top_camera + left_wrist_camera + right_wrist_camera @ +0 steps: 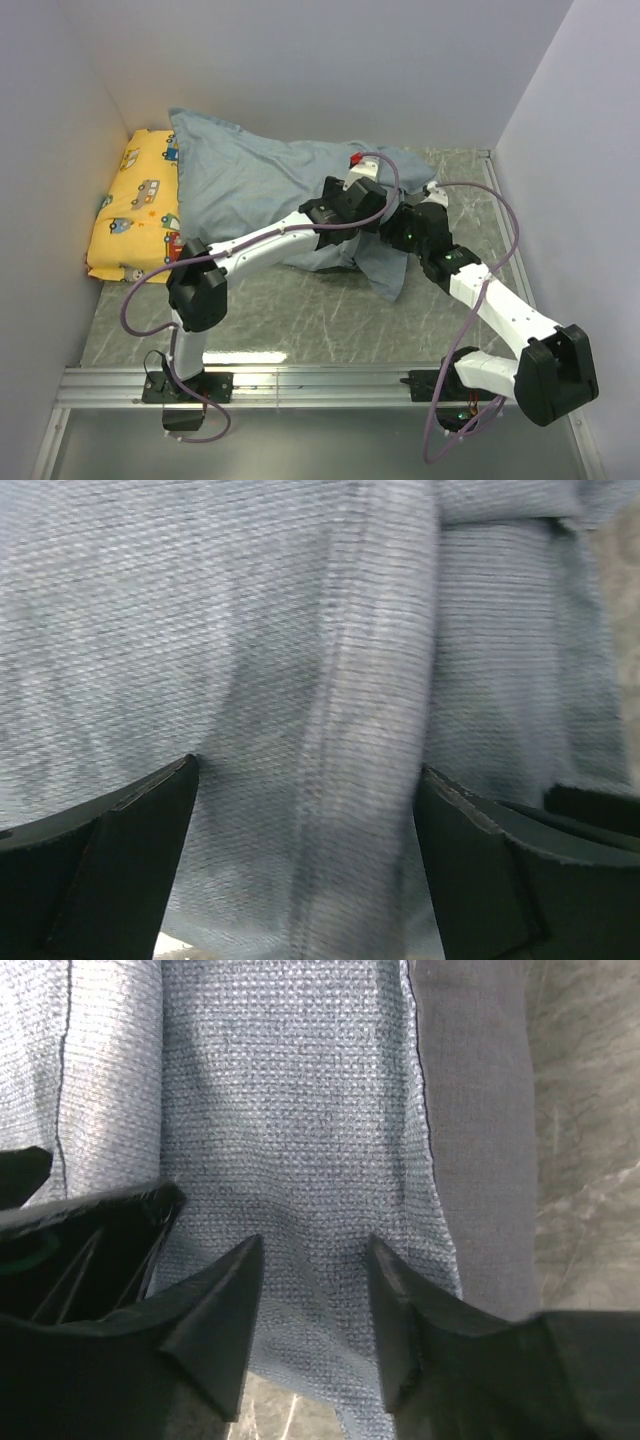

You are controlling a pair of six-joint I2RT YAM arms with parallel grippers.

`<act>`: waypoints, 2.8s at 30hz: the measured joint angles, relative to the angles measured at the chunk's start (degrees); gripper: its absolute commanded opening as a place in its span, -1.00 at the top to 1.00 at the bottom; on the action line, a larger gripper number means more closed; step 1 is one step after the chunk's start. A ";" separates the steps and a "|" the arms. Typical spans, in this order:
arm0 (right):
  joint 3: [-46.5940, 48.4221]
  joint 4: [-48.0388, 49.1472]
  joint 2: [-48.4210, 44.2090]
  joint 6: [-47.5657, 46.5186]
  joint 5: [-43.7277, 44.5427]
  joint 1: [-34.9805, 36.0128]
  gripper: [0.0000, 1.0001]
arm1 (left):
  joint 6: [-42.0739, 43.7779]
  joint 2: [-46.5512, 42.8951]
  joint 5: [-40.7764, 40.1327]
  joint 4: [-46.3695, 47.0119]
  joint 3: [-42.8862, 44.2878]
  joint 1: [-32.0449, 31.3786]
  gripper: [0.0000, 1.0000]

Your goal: Remove the pillowcase from the pillow

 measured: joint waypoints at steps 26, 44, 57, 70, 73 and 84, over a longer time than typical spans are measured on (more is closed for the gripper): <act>-1.84 -1.14 -0.90 -2.08 2.29 -9.31 1.00 | -6.64 -23.85 -2.62 3.43 -24.57 18.71 0.99; 23.78 -10.54 7.02 -9.09 18.38 21.77 -0.67 | -13.86 -25.20 10.14 15.06 -36.44 20.24 0.99; 26.91 -13.64 26.82 -11.56 21.42 19.80 0.60 | -15.19 -23.85 12.37 16.76 -37.13 21.66 0.99; 0.44 -1.36 10.25 -2.03 5.92 -5.44 0.99 | -18.25 -28.68 27.65 21.11 -42.45 32.68 0.99; -0.22 1.60 13.03 -1.25 3.04 -6.12 1.00 | -18.16 -28.70 28.11 21.97 -43.32 32.37 0.99; -2.01 4.44 11.96 -0.50 0.81 -7.10 1.00 | -14.43 -26.95 19.93 15.78 -37.42 24.39 0.21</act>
